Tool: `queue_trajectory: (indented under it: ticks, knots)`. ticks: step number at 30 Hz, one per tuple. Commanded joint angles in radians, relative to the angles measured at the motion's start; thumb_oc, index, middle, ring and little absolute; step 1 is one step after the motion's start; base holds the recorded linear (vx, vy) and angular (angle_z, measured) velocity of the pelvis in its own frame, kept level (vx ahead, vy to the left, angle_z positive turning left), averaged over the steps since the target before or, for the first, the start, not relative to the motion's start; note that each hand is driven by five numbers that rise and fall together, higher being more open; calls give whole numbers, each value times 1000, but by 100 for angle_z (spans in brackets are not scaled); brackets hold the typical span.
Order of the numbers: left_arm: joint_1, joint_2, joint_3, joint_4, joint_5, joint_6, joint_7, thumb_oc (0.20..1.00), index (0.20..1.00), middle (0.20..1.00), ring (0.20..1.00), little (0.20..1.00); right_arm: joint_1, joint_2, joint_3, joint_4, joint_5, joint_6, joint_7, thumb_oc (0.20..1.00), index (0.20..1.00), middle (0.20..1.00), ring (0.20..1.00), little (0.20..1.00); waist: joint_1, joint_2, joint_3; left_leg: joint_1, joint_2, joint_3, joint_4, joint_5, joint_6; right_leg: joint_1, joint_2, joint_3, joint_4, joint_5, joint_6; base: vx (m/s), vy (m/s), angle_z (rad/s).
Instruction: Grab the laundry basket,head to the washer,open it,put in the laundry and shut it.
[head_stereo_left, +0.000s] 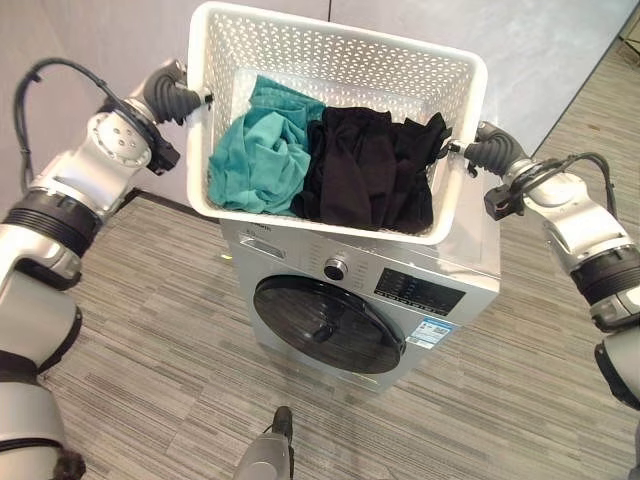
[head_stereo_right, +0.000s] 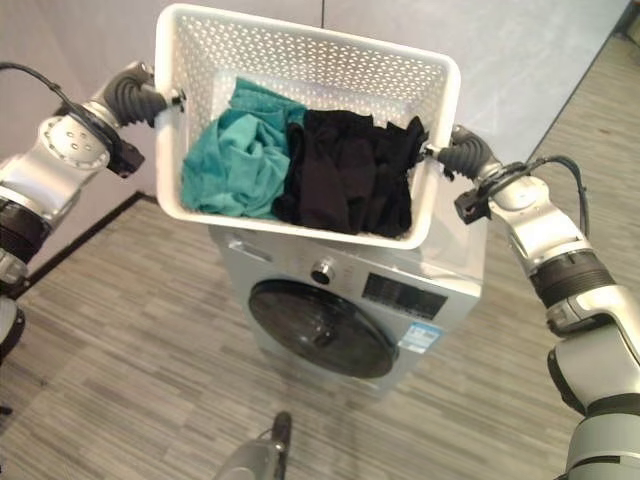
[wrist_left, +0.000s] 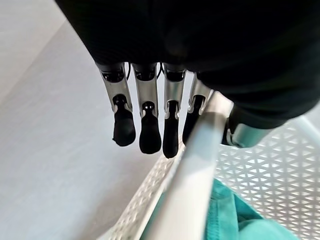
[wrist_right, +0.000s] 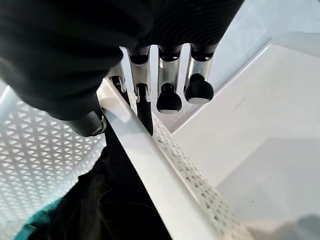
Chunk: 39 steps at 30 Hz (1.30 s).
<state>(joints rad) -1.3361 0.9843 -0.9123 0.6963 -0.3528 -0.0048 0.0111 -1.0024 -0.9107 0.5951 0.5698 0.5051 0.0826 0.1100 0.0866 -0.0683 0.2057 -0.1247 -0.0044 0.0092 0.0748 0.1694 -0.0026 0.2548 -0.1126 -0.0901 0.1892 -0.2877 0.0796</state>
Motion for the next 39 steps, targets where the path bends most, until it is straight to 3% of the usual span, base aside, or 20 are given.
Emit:
queue_trajectory:
  ticks: [1,13,24,32,33,34,35,36,39]
  knots:
    - [-51,129,121,131,22,0,33,200,200,200,200,200,38,-235,-59,108,-13,1,-36,200,200,200,200,200,5,28,-54,132,148,-36,46,-173,-72,-94,-2,18,-111,185,10,45,85,-21]
    - [-59,76,97,149,24,-7,27,200,200,200,200,200,-66,-322,-10,338,-27,22,-11,200,200,200,200,200,-31,40,-66,163,150,-8,-57,-148,-76,-93,-23,-2,-176,217,35,17,18,-3]
    - [-139,-3,30,253,33,-4,16,200,200,200,200,200,-91,-235,39,400,-54,32,-1,200,200,200,200,200,-36,54,-33,136,147,8,-85,-134,-76,-126,-40,-16,-211,250,54,-6,11,-3]
    - [-195,-63,22,341,42,-15,49,200,200,200,200,200,-92,-198,57,394,-70,27,-13,200,200,200,200,200,-39,46,8,85,145,5,-83,-124,-74,-167,-47,-32,-209,263,58,-17,17,-2]
    - [-212,-80,27,381,46,-17,66,482,482,482,482,482,-104,-185,62,409,-71,24,-21,200,200,200,200,200,-41,42,14,79,142,5,-88,-123,-74,-174,-49,-32,-212,268,60,0,0,0]
    - [-212,-80,27,381,46,-17,66,1000,1000,1000,1000,1000,-106,-185,63,410,-71,23,-21,200,200,200,200,200,-42,42,14,78,142,5,-88,-123,-74,-175,-49,-32,-212,268,60,-27,35,-3]
    - [-247,-118,20,451,62,-9,85,1000,1000,1000,1000,1000,-134,-162,81,437,-74,23,-29,454,454,454,454,454,-42,39,23,71,142,6,-93,-120,-72,-186,-51,-32,-212,273,63,-25,24,-4]
    - [-267,-134,14,486,70,-3,93,1000,1000,1000,1000,1000,-154,-150,90,452,-73,26,-36,1000,1000,1000,1000,1000,-43,36,25,68,140,9,-96,-118,-72,-192,-53,-30,-213,277,64,0,0,0]
    - [-300,-153,11,514,84,-8,122,1000,1000,1000,1000,1000,-190,-124,104,486,-67,22,-51,1000,1000,1000,1000,1000,-43,34,30,61,138,12,-98,-117,-71,-202,-55,-25,-217,283,65,0,0,0]
